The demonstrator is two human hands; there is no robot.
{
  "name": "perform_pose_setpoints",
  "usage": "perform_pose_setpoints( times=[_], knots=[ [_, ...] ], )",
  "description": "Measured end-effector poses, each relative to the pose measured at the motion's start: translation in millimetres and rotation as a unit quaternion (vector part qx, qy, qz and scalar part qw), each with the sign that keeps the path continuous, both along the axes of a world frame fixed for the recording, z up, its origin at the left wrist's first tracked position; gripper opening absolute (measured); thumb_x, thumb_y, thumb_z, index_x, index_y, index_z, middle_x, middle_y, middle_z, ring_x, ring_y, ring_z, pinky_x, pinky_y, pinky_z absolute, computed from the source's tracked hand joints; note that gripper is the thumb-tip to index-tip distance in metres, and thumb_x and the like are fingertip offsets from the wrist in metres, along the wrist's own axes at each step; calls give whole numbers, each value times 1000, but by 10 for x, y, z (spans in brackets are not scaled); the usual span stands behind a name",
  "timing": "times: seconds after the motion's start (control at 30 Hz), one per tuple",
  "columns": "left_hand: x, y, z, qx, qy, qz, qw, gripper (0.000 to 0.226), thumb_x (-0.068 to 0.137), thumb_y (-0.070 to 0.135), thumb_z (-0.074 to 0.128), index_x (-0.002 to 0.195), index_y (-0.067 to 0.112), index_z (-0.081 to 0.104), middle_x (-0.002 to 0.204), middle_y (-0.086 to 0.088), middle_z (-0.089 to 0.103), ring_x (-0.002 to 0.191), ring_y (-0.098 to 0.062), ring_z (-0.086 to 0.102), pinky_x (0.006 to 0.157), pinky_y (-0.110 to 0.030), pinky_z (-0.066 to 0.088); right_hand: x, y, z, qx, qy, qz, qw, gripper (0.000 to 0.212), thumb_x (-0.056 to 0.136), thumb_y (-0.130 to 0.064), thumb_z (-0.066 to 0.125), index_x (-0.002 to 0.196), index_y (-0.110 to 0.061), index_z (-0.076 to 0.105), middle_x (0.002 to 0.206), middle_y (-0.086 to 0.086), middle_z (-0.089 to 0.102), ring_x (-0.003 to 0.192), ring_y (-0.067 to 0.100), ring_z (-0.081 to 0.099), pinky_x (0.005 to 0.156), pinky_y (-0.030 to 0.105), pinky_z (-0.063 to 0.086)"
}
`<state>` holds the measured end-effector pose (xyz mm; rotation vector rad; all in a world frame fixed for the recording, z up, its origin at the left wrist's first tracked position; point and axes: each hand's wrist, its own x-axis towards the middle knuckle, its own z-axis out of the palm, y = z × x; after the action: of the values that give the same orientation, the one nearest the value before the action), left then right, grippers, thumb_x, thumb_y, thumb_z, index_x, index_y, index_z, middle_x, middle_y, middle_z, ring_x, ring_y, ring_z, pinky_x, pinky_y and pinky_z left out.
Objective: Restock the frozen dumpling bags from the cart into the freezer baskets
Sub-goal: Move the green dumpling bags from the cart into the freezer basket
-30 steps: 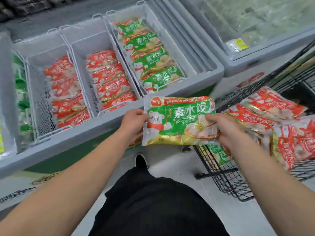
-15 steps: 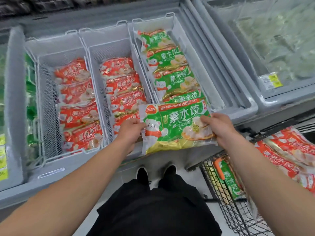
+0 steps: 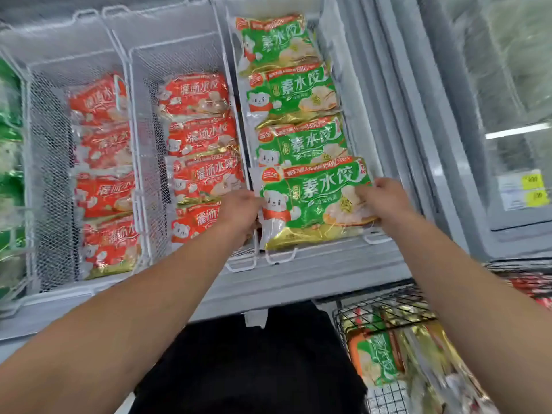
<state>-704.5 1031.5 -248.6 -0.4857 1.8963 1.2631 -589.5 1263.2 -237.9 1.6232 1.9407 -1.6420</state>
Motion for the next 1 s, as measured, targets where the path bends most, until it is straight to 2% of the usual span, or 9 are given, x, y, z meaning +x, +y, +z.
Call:
perform_pose_setpoints(
  times=[0.13, 0.23, 0.33, 0.47, 0.63, 0.7, 0.77, 0.83, 1.0],
  knots=[
    [-36, 268, -105, -40, 12, 0, 999, 25, 83, -1, 67, 64, 11, 55, 80, -21, 61, 74, -34, 62, 67, -44, 51, -105, 191, -153, 9, -15, 41, 999, 10, 86, -10, 65, 91, -13, 56, 83, 2, 65, 74, 18, 66, 57, 28, 49],
    [-70, 361, -249, -68, 6, -14, 998, 24, 83, -2, 66, 66, 12, 56, 85, -22, 62, 79, -38, 65, 68, -47, 54, -91, 236, -320, 9, -45, 79, 996, 20, 85, -7, 65, 101, -15, 56, 95, 1, 67, 85, 18, 66, 72, 31, 54],
    [-48, 357, -265, -66, -39, -31, 997, 25, 86, -5, 64, 71, 10, 51, 87, -20, 58, 82, -31, 62, 68, -42, 57, -30, 190, -364, 21, -75, 124, 989, 22, 88, -2, 62, 95, -18, 49, 86, -3, 58, 73, 10, 55, 58, 24, 40],
    [38, 296, -294, -52, -85, -67, 993, 16, 89, -6, 62, 81, 5, 53, 85, -20, 58, 68, -27, 59, 53, -30, 52, 43, 187, -366, 59, -108, 151, 981, 30, 88, -2, 59, 112, -15, 47, 101, 4, 53, 93, 21, 50, 77, 26, 37],
    [47, 243, -242, -42, -44, -98, 993, 9, 90, 6, 63, 88, 13, 58, 95, -10, 63, 82, -22, 61, 69, -34, 54, 95, 76, -228, 99, -141, 193, 966, 50, 86, -11, 62, 133, -8, 45, 112, 4, 53, 110, 26, 54, 85, 28, 40],
    [45, 178, -193, -29, -30, -145, 989, 45, 86, 21, 68, 128, 13, 56, 130, -8, 59, 116, -27, 57, 100, -44, 50, 138, -43, -131, 118, -156, 206, 959, 46, 83, -17, 63, 126, -9, 50, 115, 5, 56, 113, 31, 56, 87, 32, 44],
    [64, 52, -95, -22, -3, -204, 979, 76, 87, 28, 68, 153, 16, 33, 156, -5, 38, 139, -28, 41, 114, -48, 38, 237, -243, -26, 145, -169, 208, 952, 45, 85, -22, 64, 126, -8, 52, 126, 14, 59, 118, 35, 56, 95, 37, 47],
    [91, -60, -25, 0, 25, -237, 971, 72, 93, 27, 65, 156, 17, 30, 160, -4, 33, 143, -26, 36, 116, -47, 35, 366, -457, 51, 183, -161, 192, 951, 43, 89, -22, 63, 127, -4, 54, 130, 20, 57, 123, 37, 53, 97, 37, 44],
    [209, -280, 205, 33, 98, -309, 945, 58, 94, 24, 65, 147, 12, 46, 144, -6, 54, 129, -21, 52, 110, -40, 43, 766, -1039, 204, 245, -80, 97, 961, 42, 87, -16, 63, 127, -6, 58, 129, 19, 57, 121, 35, 53, 93, 33, 40]
  ],
)
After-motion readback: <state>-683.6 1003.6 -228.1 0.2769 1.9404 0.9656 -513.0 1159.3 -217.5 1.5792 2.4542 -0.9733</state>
